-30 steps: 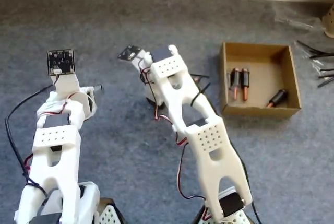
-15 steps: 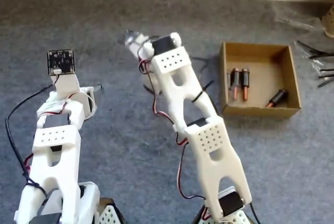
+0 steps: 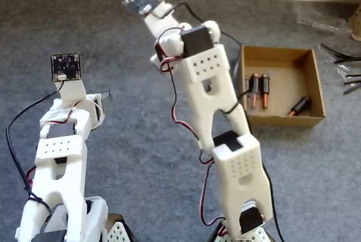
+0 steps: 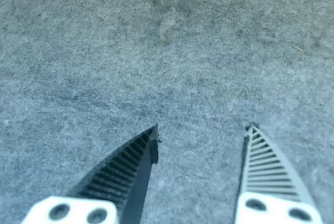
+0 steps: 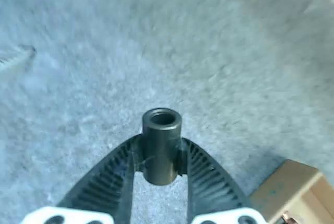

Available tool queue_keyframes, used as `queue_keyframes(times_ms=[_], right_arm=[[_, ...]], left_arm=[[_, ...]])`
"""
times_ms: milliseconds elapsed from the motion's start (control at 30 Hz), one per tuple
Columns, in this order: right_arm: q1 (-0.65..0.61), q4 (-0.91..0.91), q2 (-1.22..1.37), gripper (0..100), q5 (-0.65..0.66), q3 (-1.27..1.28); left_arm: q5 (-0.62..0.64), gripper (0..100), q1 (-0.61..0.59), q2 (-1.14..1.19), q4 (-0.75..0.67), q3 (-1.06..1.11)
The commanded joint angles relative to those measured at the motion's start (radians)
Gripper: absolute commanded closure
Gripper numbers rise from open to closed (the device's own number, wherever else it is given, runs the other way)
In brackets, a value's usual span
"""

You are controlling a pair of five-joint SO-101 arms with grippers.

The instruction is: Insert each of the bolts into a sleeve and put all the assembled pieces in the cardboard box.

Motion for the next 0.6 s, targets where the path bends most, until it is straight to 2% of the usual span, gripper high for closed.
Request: queue_keyframes(times_ms=[0, 467, 567], right_arm=[[0.035, 0.018, -0.18, 99.3, -0.055, 0.021], [0.154, 0.013, -0.774, 99.3, -0.06, 0.584], [0.156, 0.013, -0.888, 99.3, -0.06, 0.699]], left_arm=[[-0.006, 75, 0.021, -0.002, -0.017, -0.004], [-0.008, 75, 0.073, -0.002, -0.014, -0.004], [-0.078, 75, 0.122, -0.002, -0.014, -0.004]])
